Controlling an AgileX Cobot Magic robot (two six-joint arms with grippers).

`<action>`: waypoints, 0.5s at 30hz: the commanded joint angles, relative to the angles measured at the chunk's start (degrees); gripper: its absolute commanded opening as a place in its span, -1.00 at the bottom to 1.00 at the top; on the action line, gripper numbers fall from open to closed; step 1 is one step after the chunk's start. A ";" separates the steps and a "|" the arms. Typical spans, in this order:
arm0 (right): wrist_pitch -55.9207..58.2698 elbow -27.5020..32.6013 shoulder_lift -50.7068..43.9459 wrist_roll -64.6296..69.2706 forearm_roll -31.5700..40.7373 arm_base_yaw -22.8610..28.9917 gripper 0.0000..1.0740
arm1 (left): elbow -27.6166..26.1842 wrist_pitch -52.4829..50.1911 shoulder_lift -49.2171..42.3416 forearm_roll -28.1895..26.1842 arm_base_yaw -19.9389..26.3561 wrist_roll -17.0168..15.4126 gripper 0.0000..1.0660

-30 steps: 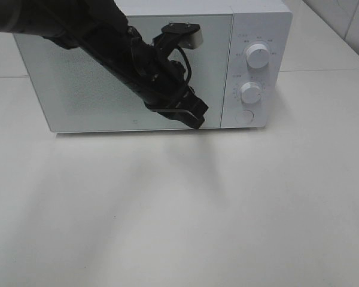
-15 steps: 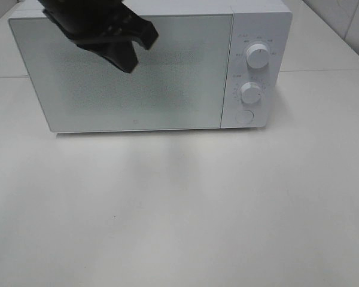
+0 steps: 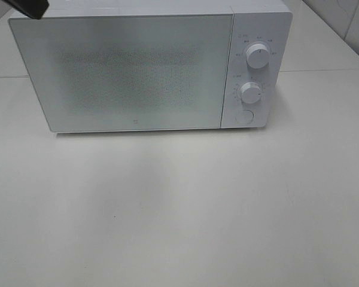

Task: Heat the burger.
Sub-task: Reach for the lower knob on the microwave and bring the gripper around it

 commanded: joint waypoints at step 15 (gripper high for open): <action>-0.63 0.00 -1.20 -0.69 0.00 -0.06 0.36 | 14.32 5.84 -23.89 10.89 0.17 -8.65 -0.99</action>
